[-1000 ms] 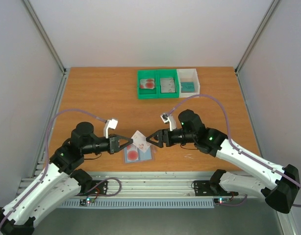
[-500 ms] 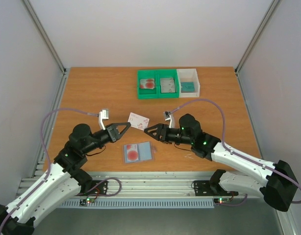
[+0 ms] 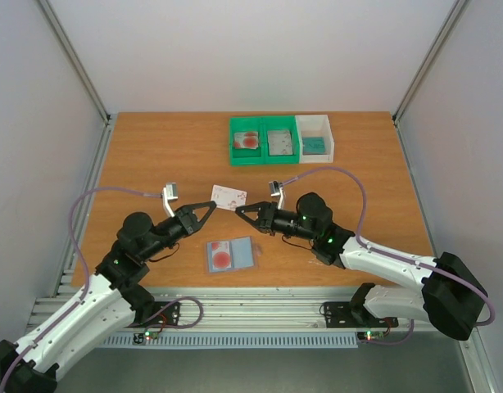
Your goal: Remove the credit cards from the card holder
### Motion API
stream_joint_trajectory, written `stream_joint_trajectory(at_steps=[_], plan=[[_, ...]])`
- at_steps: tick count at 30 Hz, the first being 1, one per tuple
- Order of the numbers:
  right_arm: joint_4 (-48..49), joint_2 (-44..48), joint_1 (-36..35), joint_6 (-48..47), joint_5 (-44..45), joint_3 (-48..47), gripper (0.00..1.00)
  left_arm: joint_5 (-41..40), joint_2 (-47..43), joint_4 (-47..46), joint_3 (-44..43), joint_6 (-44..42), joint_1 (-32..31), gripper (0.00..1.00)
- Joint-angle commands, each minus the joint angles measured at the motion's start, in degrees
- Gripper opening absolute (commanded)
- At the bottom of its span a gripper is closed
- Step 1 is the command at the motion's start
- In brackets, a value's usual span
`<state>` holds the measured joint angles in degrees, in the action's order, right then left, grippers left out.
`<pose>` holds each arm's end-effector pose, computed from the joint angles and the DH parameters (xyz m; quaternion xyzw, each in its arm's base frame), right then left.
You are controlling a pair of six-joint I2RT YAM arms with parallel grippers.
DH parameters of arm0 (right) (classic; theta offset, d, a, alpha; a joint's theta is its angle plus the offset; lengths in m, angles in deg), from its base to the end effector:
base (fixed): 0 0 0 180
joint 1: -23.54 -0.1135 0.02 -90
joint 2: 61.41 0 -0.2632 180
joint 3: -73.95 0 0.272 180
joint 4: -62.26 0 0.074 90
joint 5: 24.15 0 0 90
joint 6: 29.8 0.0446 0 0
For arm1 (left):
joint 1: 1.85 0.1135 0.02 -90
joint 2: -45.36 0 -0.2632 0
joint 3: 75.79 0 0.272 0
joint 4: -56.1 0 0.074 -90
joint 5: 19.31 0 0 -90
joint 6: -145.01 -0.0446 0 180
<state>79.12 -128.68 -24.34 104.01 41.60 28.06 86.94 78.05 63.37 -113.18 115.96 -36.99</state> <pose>0.1782 0.2243 0.2481 -0.1680 0.7125 0.5835 0.3515 0.1451 -0.1174 0.2727 -0.0646 0.7193 -0.5771 0.3814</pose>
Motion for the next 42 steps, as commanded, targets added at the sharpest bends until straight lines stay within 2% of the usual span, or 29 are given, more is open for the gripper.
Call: stream_joint_trajectory(at_steps=[1, 5, 10, 12, 14, 16, 17, 21, 23, 24, 29, 33, 38, 42], plan=[[7.8, 1.1, 0.2, 1.0, 2.0, 1.5, 0.13, -2.1, -0.9, -4.3, 0.7, 0.9, -0.1, 0.00], [8.2, 1.3, 0.2, 0.9, 2.4, 2.0, 0.01, -2.3, -0.9, -4.9, 1.1, 1.2, -0.1, 0.00], [7.6, 1.9, 0.2, -0.8, 2.1, 2.5, 0.01, -2.9, -1.7, -2.7, 1.3, 1.8, -0.1, 0.00], [5.6, 2.3, 0.2, -2.1, 1.9, 2.1, 0.01, -3.7, -2.8, -1.9, 1.8, 2.1, -0.1, 0.05], [3.3, 2.9, 0.3, -3.5, 2.0, 1.9, 0.01, -4.4, -4.0, -1.2, 2.4, 2.5, -0.1, 0.20], [0.4, 3.4, 1.2, -5.1, 1.0, 1.7, 0.01, -4.7, -5.0, 1.5, 2.0, 2.3, -0.1, 0.46], [-1.7, 3.8, 1.7, -5.9, 0.4, 1.3, 0.01, -4.8, -5.3, 3.4, 1.4, 1.8, -0.1, 0.56], [-7.4, 4.4, 5.6, -7.9, -3.2, 1.0, 0.01, -4.3, -4.9, 12.1, -1.9, -1.6, -0.1, 0.80], [-9.1, 4.2, 8.2, -9.1, -5.9, 0.7, 0.01, -4.9, -4.4, 16.2, -3.2, -3.1, -0.1, 0.96], [-10.3, 4.0, 9.8, -9.6, -7.2, 0.2, 0.01, -5.2, -4.1, 18.1, -3.8, -4.2, -0.1, 0.99], [-18.4, 1.9, 17.2, -15.3, -11.9, -3.8, 0.01, -8.5, -0.7, 29.5, -6.0, -7.3, -0.1, 0.99], [-31.6, -0.6, 23.0, -24.7, -12.3, -10.8, 0.01, -11.1, 3.2, 36.2, -8.6, -11.6, 0.0, 0.99], [-47.2, -8.7, 30.4, -35.1, -15.5, -24.6, 0.01, -10.5, 8.4, 39.1, -10.5, -16.8, 0.1, 0.99], [-53.5, -14.1, 32.6, -40.3, -10.1, -32.8, 0.01, -7.3, 13.9, 37.9, -10.2, -18.3, 0.8, 0.99]])
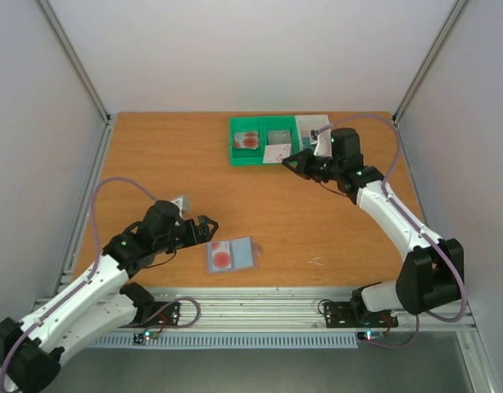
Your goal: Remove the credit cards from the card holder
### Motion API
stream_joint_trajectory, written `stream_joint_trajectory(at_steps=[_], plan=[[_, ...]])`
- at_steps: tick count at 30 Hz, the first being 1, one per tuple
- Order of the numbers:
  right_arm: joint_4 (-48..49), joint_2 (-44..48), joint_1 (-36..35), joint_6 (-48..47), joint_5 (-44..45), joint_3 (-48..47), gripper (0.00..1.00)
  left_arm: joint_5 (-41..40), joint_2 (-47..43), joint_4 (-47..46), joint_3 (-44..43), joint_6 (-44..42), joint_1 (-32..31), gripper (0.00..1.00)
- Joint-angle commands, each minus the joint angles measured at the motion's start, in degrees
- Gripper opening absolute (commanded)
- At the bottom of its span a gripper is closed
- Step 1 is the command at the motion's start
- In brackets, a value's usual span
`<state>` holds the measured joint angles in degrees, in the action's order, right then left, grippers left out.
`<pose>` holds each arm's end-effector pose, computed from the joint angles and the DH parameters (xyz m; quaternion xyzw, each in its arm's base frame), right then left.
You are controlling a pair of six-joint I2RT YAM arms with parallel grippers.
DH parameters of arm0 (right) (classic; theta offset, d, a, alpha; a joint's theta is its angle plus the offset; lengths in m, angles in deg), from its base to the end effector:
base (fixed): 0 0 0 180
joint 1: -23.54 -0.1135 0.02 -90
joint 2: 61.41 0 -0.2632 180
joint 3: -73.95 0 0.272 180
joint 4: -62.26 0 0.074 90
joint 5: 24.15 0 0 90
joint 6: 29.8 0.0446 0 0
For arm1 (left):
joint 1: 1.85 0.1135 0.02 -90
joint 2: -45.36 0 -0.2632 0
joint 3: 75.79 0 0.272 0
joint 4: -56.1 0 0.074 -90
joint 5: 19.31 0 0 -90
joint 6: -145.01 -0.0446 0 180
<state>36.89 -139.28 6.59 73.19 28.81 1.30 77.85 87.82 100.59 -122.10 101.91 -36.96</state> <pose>0.3077 0.1219 0.2903 -0.1858 0.8177 0.3879 0.3827 0.1497 -0.1121 0.2324 -0.0672 0.9048 -0.3162 0.2773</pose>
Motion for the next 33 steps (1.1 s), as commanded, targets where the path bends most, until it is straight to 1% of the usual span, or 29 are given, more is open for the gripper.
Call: stream_joint_trajectory(at_steps=[1, 5, 12, 21, 27, 33], plan=[[-12.1, -5.0, 2.0, -10.6, 3.8, -7.7, 0.01, 2.9, 5.5, 0.1, -1.2, -4.6, 1.2, 0.99], [-16.0, -13.2, 4.1, -14.8, 6.2, -15.6, 0.01, 6.4, 9.8, -1.7, -1.3, -6.0, 3.0, 0.99], [-19.9, -25.9, 5.2, -16.7, 10.6, -28.0, 0.01, 8.8, 11.4, -4.3, 0.2, -6.2, 4.4, 0.99], [-25.0, -41.5, 5.3, -19.0, 9.6, -44.5, 0.01, 10.2, 12.0, -7.0, 2.2, -3.9, 4.8, 0.99], [-33.2, -51.9, 5.3, -21.5, 8.6, -58.6, 0.01, 10.9, 13.0, -9.1, 3.4, -3.7, 4.9, 0.99], [-38.1, -59.5, 5.7, -21.1, 8.2, -68.6, 0.01, 10.3, 14.1, -8.7, 2.8, -4.4, 5.0, 0.99]])
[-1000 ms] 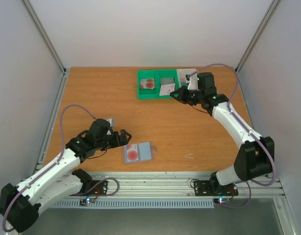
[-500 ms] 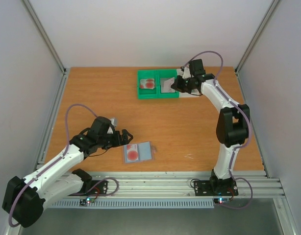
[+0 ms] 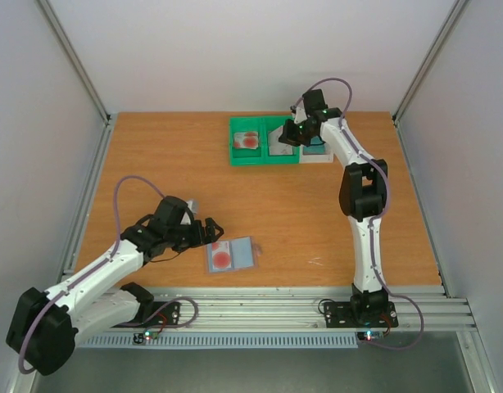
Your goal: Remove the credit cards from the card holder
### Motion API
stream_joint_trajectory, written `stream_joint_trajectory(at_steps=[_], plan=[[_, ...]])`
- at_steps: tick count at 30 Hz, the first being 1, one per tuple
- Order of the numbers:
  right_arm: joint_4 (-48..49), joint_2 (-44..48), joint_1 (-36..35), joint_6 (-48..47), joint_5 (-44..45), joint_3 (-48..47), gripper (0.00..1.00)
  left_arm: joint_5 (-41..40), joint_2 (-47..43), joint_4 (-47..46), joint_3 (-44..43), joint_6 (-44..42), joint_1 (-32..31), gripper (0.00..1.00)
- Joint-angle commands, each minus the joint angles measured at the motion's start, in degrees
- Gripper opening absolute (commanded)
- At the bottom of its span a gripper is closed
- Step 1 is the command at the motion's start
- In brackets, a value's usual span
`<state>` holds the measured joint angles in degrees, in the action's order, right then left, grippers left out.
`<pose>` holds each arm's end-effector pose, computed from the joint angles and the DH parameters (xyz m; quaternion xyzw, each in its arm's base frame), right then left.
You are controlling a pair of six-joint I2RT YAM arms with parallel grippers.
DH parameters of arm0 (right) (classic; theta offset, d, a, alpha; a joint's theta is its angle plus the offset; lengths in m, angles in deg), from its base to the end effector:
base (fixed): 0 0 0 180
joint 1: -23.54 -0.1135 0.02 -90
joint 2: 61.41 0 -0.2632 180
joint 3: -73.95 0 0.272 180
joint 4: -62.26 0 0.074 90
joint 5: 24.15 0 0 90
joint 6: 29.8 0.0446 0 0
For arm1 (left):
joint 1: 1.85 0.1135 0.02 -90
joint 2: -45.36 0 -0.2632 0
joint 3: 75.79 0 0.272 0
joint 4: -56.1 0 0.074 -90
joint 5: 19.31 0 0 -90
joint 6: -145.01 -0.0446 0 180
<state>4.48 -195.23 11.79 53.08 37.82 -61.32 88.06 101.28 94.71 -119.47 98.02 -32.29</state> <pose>0.5215 0.1299 0.2159 -0.2214 0.9046 0.2430 0.2714 0.1760 -0.1188 0.1834 -0.0517 0.9313 -0.3121 0.1804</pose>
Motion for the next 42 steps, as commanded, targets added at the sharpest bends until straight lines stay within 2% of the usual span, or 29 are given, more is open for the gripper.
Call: stream_joint_trajectory(at_steps=[1, 7, 15, 22, 27, 33, 42], plan=[[-6.6, -4.8, 0.5, -1.0, -0.9, -7.9, 0.01, 0.3, 0.7, -3.4, 0.2, -0.4, 0.3, 0.99], [-11.4, -10.4, 1.3, -0.6, -0.5, -16.0, 0.02, 0.5, 2.5, -3.9, -1.4, -0.7, 0.3, 0.99], [-13.2, -9.1, 2.0, -0.9, 2.6, -17.6, 0.15, 1.0, 5.9, -5.2, -1.7, -1.8, 0.4, 0.99], [-13.4, -4.6, 1.6, 0.7, 2.1, -13.5, 0.17, 0.9, 7.1, -5.4, -1.2, -2.2, 0.5, 0.99], [-13.4, -0.4, 1.3, 1.2, 4.3, -9.6, 0.24, 1.4, 7.2, -4.4, -1.4, -2.3, 0.5, 0.96], [-10.9, 8.4, -0.3, 2.2, 3.5, 0.0, 0.25, 2.0, 6.8, -2.8, -1.9, -3.1, 0.5, 0.90], [0.5, 27.9, -3.5, 9.5, -0.3, 25.9, 0.25, 3.7, 6.5, -3.2, -1.4, -3.0, 0.5, 0.81]])
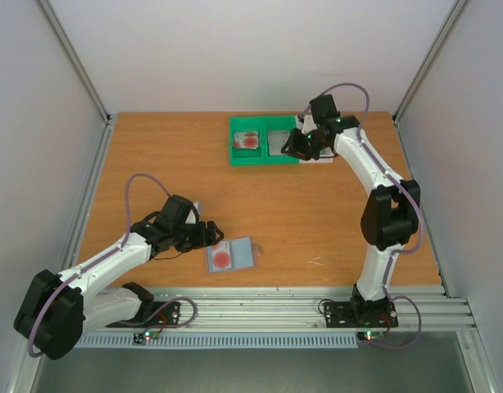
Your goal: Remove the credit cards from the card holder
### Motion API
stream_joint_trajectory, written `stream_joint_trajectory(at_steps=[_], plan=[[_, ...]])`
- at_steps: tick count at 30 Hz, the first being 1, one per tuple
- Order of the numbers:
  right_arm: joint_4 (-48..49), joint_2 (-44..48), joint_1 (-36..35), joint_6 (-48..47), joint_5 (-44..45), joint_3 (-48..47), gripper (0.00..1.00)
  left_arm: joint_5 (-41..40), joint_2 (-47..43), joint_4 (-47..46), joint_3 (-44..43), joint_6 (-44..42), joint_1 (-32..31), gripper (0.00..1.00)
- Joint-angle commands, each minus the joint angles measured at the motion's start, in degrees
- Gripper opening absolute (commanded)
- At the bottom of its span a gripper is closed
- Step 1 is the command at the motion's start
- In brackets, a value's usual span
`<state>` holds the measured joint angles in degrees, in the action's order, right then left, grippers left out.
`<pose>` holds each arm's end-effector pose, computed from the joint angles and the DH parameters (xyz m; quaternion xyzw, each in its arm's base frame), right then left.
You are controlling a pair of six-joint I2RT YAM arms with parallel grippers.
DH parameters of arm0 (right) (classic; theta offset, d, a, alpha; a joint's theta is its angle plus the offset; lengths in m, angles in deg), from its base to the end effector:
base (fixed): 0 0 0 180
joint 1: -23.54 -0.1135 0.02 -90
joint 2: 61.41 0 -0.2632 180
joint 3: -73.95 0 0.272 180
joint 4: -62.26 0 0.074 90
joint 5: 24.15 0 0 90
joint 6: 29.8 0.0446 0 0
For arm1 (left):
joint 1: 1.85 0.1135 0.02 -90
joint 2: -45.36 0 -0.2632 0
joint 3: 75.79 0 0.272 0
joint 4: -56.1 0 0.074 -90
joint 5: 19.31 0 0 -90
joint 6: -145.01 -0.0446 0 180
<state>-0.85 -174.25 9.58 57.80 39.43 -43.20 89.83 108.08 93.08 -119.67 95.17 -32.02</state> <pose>0.4343 0.1284 0.2790 -0.1942 0.9194 0.2453 0.2383 0.1846 -0.1242 0.1635 -0.0334 0.9432 -0.2968 0.1454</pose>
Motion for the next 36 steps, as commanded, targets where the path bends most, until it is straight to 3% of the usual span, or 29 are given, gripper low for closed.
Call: stream_joint_trajectory(at_steps=[1, 11, 22, 32, 36], plan=[[6.9, 8.9, -1.7, 5.6, -2.3, 10.4, 0.25, 2.5, -0.3, -2.0, -0.9, 0.5, 0.3, 0.81], [17.0, 23.5, -9.1, 12.5, -5.1, 33.5, 0.25, 2.4, -1.9, -2.4, 0.5, 2.5, 0.6, 0.74], [27.6, 27.5, -21.2, 17.2, -4.9, 47.2, 0.25, 1.3, -3.2, -2.0, 2.0, 2.7, 0.6, 0.65], [34.6, 24.2, -32.0, 20.7, -0.6, 51.5, 0.22, 0.9, -2.2, -5.2, 4.8, 4.9, 0.6, 0.46], [37.1, 21.3, -34.6, 21.4, -0.5, 51.0, 0.22, 0.9, -1.5, -6.8, 5.8, 5.4, 0.7, 0.31]])
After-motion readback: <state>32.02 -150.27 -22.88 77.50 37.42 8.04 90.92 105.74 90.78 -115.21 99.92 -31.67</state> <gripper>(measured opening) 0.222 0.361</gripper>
